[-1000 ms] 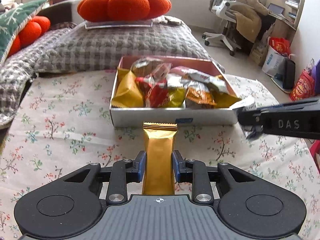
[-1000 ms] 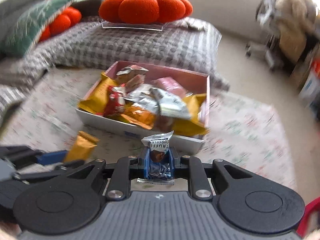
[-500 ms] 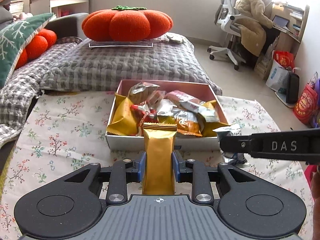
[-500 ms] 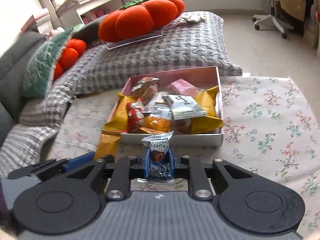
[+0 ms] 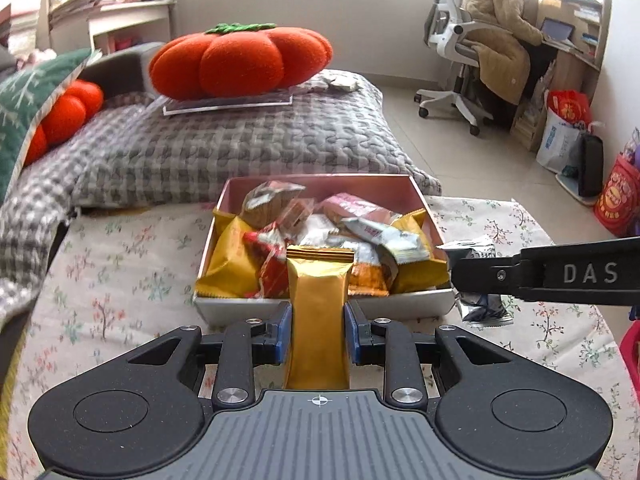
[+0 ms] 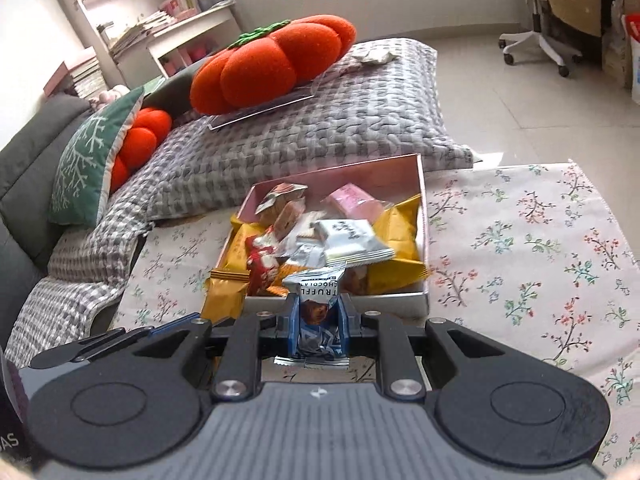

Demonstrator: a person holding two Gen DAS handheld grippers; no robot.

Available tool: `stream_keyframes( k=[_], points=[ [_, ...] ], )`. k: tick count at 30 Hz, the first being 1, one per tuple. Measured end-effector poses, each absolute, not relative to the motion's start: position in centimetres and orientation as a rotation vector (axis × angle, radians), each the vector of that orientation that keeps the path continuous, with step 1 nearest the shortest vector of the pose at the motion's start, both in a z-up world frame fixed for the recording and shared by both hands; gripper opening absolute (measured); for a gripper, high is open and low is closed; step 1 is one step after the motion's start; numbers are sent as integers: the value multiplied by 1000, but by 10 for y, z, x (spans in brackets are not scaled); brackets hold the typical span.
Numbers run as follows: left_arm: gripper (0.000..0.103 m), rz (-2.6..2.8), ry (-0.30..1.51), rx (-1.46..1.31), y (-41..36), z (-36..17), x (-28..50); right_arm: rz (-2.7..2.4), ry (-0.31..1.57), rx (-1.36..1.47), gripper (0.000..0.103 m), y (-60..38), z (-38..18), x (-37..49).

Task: Organize snacks
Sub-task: 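Carry the gold bar and truffle chocolate over the box with both grippers, then drop the gold bar and truffle into the box, opening both grippers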

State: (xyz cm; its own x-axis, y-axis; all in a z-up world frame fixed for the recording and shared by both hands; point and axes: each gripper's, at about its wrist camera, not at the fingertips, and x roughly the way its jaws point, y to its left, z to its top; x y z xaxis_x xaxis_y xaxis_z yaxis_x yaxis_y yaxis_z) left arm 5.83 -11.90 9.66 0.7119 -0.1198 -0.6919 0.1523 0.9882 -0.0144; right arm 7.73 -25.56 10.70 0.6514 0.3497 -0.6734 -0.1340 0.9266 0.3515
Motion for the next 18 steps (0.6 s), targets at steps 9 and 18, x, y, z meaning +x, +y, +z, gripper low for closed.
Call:
stream_keyframes(
  k=[9, 18],
  points=[
    [26, -132, 816, 37, -119, 95, 96, 237, 793, 284, 17, -265, 105, 90],
    [26, -161, 790, -61, -93, 90, 154, 238, 776, 313, 17, -270, 97, 123]
  ],
)
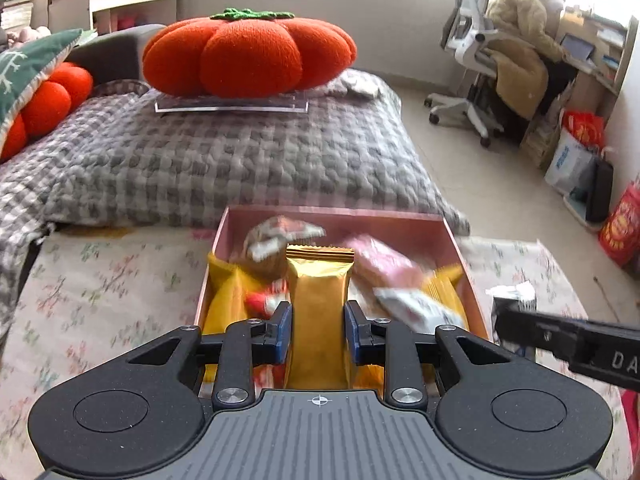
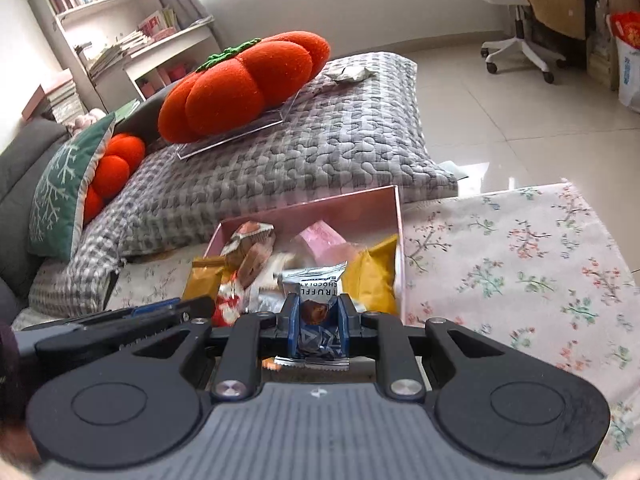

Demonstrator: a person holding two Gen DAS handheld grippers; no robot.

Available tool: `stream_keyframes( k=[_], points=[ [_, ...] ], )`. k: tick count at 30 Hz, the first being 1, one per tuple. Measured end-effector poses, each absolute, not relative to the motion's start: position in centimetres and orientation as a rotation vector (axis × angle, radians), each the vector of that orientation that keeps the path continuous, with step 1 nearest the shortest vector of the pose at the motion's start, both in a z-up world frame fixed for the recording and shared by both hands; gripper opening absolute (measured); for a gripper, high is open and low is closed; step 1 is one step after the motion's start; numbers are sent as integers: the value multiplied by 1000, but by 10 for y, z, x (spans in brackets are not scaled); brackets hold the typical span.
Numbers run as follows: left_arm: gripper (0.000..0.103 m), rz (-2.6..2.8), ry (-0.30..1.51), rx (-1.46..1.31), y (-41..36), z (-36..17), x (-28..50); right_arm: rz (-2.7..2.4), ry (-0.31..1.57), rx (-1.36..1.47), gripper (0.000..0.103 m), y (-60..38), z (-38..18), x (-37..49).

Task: Organize snacks
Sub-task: 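Drop the gold bar and truffle into the box, opening both grippers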

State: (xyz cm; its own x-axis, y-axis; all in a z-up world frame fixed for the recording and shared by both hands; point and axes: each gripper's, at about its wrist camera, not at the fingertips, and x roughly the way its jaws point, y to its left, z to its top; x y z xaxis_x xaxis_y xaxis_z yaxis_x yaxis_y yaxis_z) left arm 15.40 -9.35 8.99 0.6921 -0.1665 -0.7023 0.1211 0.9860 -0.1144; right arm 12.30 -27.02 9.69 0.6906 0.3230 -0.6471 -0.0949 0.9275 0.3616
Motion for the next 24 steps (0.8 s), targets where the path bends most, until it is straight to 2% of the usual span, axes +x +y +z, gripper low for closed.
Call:
stream_keyframes(
  k=[9, 11, 14, 18, 20, 22, 24],
  points=[
    [26, -262, 802, -182, -80, 65, 202, 243, 778, 316, 17, -258, 85, 171],
    [29, -280, 809, -180, -82, 59, 205, 224, 782, 314, 18, -255, 79, 176],
    [34, -251, 802, -164, -78, 62, 205, 181, 750, 315, 30, -254, 78, 172],
    [36, -193, 772, -145, -68, 82, 193, 152, 747, 309, 33, -257, 88, 163],
    [54, -135, 769, -97, -69, 92, 183, 159, 758, 346, 34, -259, 92, 161],
    [58, -90, 773, -56, -71, 99, 170, 180, 769, 361, 37, -257, 96, 157],
    [60, -56, 791, -30, -71, 101, 156, 185, 786, 323, 46, -249, 101, 149]
  ],
)
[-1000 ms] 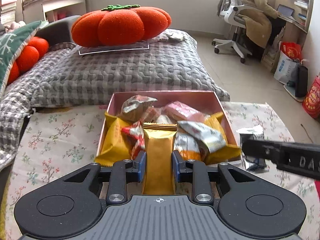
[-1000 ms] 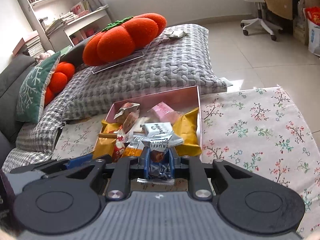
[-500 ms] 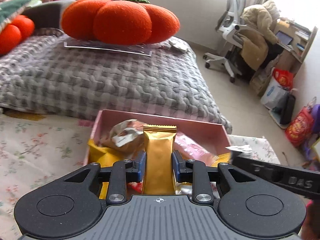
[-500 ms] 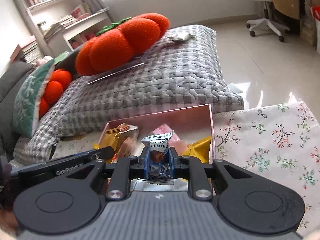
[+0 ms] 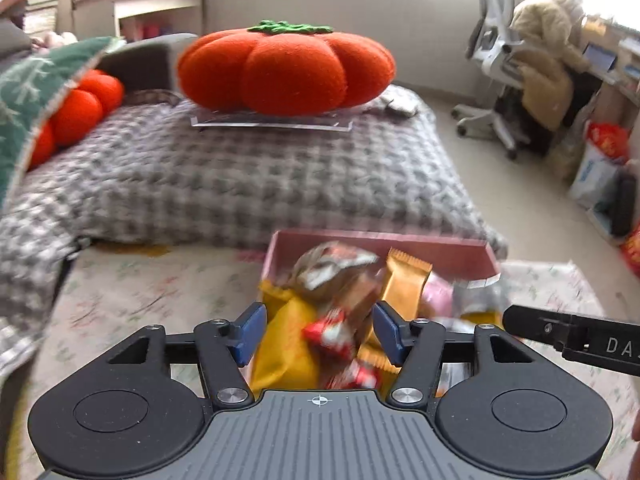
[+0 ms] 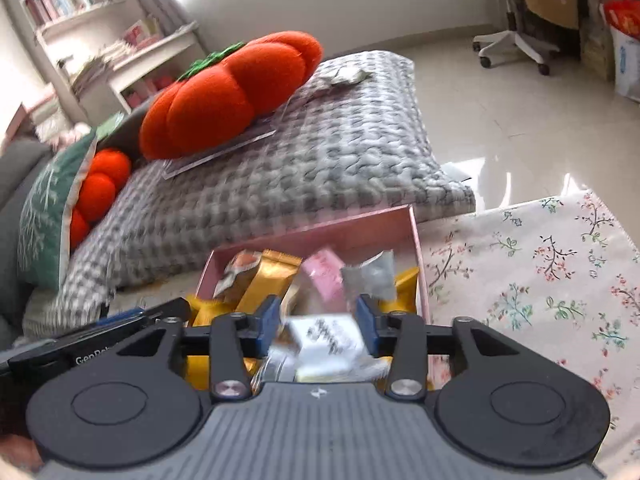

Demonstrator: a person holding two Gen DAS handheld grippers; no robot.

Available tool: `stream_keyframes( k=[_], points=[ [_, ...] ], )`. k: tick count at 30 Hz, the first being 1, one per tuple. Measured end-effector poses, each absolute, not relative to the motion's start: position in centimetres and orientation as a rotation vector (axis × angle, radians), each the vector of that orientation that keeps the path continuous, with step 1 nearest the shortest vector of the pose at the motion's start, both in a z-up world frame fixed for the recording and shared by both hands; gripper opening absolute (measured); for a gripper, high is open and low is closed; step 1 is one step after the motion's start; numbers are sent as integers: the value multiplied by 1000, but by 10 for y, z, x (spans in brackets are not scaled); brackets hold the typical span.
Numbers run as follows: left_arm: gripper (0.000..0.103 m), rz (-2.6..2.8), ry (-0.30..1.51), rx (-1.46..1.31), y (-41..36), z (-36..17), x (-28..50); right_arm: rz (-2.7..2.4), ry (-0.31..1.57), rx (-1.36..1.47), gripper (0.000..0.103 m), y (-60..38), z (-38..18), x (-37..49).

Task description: Organize snacks

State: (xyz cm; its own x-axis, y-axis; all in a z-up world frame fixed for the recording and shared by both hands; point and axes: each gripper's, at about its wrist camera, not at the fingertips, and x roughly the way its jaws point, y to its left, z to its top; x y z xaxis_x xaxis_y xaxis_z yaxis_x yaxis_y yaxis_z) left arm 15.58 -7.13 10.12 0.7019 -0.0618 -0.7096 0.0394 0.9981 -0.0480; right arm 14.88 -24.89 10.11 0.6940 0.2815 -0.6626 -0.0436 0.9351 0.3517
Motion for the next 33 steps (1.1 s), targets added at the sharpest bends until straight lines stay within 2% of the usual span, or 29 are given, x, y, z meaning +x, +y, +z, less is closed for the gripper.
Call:
stream_keyframes(
  k=[5, 9, 10, 12, 13, 15, 22, 25, 33],
  points=[
    [70, -47, 861, 10, -67, 90, 104, 196, 802, 178, 67, -229, 104, 107],
    [73, -54, 863, 25, -63, 85, 54, 188, 834, 92, 71, -219, 95, 65],
    [78, -52, 853, 33, -63, 86, 42, 187, 832, 78, 73, -216, 95, 57],
    [84, -33, 831, 56, -65, 86, 20, 197, 826, 92, 83, -213, 97, 44],
    [88, -24, 818, 67, -66, 87, 12, 205, 827, 116, 83, -212, 97, 36],
    [90, -15, 802, 88, -67, 87, 1, 195, 831, 147, 89, -211, 96, 25],
    [93, -31, 783, 131, -73, 86, -11, 189, 822, 175, 91, -208, 91, 2],
    [94, -24, 783, 122, -70, 84, -9, 175, 805, 155, 95, -208, 93, 5],
    [94, -45, 863, 64, -62, 71, -2, 153, 832, 144, 95, -207, 84, 5]
  ],
)
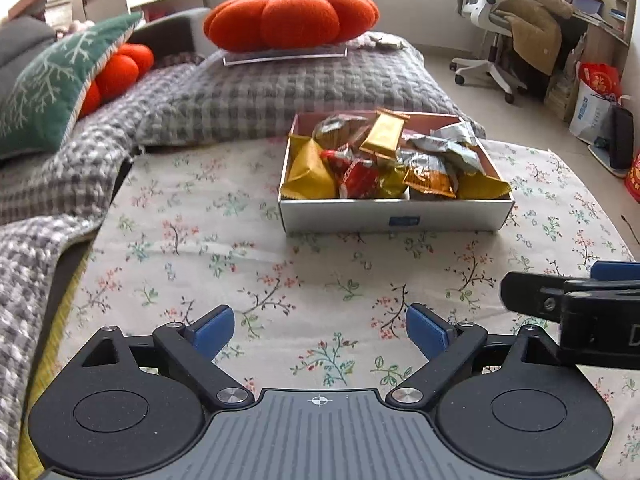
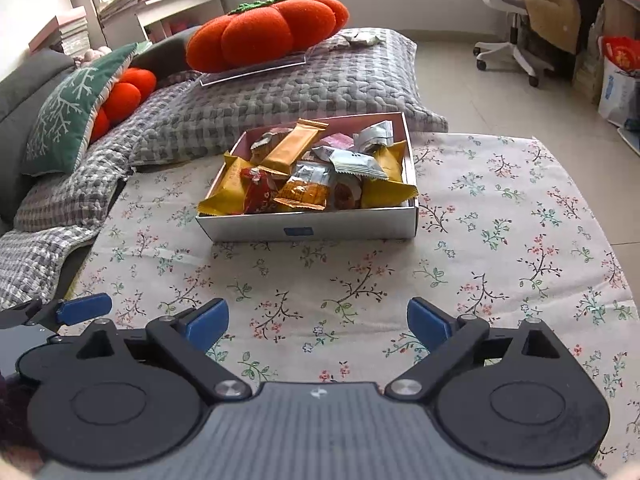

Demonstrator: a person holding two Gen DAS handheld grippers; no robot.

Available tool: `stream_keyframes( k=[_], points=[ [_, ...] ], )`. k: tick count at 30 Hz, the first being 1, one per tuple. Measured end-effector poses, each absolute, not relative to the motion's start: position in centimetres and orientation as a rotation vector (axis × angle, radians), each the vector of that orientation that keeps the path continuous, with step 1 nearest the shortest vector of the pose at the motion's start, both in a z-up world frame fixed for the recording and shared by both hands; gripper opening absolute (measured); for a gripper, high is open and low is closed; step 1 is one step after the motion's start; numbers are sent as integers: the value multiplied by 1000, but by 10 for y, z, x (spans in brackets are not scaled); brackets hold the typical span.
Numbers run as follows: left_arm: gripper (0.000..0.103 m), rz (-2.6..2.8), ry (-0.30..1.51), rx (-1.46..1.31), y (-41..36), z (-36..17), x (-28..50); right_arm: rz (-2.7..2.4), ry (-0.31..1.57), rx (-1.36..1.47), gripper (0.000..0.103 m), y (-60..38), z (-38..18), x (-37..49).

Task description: Organize snacks

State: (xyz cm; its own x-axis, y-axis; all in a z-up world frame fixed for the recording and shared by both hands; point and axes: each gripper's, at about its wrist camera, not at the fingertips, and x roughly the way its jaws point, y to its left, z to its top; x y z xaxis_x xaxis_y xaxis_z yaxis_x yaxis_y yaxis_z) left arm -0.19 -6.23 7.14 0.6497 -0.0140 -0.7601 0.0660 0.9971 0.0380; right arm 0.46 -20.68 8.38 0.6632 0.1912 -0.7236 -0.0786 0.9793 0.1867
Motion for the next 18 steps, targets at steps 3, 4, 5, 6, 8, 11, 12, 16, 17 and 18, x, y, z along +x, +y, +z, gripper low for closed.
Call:
stream_keyframes(
  k=[3, 4, 5, 6, 8, 11, 12, 16, 17, 18],
  points=[
    [95, -38, 875, 55, -60, 70, -1, 134, 824, 124, 96, -208, 85, 4],
    [96, -36, 880, 49, -59, 69, 0, 127, 822, 116, 96, -208, 85, 4],
    [97, -34, 886, 43, -58, 69, 0, 120, 821, 109, 97, -209, 85, 4],
    [97, -30, 890, 38, -57, 69, 1, 118, 822, 104, 97, -209, 84, 5],
    [98, -25, 897, 39, -56, 68, 1, 120, 829, 100, 97, -209, 83, 5],
    [99, -16, 903, 41, -56, 68, 2, 127, 837, 91, 97, -207, 82, 5],
    [99, -13, 906, 40, -55, 67, 3, 129, 837, 88, 97, -207, 82, 4],
    [99, -7, 912, 34, -53, 67, 4, 127, 838, 85, 97, -207, 83, 4],
    [99, -8, 915, 32, -53, 67, 4, 125, 839, 83, 97, -207, 83, 5],
    [100, -8, 918, 31, -53, 67, 5, 123, 840, 79, 97, -207, 82, 5]
  ],
)
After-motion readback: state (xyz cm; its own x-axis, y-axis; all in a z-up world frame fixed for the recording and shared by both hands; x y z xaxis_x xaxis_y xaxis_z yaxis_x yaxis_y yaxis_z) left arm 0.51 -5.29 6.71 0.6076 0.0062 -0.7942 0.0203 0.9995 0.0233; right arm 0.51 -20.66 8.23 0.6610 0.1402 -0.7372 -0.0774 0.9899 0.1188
